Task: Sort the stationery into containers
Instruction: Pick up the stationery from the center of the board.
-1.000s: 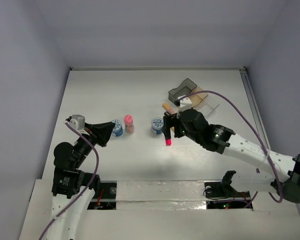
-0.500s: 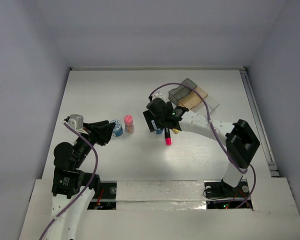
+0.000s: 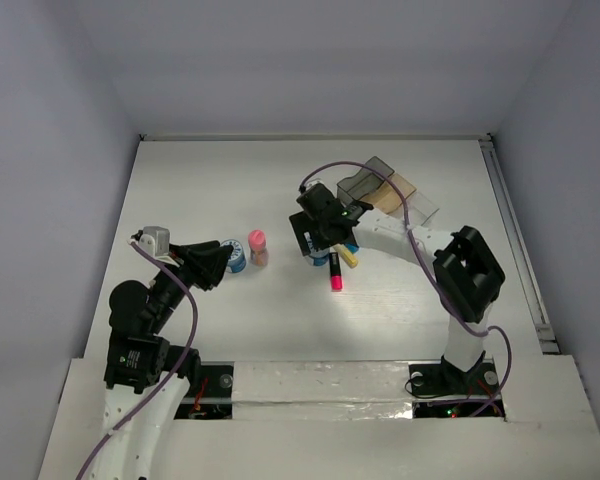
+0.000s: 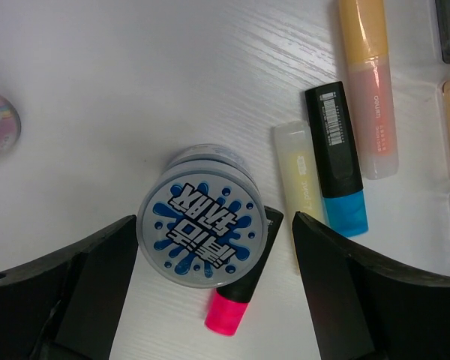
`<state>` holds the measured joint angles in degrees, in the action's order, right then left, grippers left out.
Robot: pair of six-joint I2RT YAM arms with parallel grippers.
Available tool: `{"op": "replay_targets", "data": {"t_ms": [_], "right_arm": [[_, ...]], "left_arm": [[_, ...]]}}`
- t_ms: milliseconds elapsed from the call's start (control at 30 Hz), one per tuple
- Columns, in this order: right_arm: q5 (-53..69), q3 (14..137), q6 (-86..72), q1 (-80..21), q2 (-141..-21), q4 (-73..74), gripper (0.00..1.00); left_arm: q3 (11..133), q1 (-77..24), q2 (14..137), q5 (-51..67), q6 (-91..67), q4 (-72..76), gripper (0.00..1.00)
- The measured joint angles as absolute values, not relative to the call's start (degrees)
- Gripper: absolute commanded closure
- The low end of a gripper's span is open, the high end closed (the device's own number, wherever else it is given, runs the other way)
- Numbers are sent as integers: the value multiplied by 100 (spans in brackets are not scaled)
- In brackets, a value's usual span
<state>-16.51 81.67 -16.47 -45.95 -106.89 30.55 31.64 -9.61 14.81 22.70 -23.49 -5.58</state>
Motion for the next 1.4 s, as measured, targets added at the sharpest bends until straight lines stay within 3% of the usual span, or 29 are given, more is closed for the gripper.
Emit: {"op": "replay_targets", "data": {"t_ms": [233,833,1067,1267,1300,1400], "right_arm": [[-1411,8167,-1664,-4506,-10739,2952,23],[-1295,8440,-1693,-4501,-11030,2993,15],[-1334,8438,-1721,-4501,-11030,3009,20],[-1352,8438,-1778,-4501,-11030,3039,26],[-1345,8438,-1780,-4501,-11030,3052,38],[-1308,8438,-1802,-4499,-11030,3079,49]], "left_arm": [[3164,-963,1481,2294,-2351,-556,61],[3164,-1050,1365,2248,-2351,-558,60],[3164,-1114,1334,2231,-2351,-561,60],[3164,-1116,1326,2224,-2351,-563,60],[3164,-1116,1326,2224,-2351,-563,60],[3164,-1116,1326,2224,-2351,-563,60]]}}
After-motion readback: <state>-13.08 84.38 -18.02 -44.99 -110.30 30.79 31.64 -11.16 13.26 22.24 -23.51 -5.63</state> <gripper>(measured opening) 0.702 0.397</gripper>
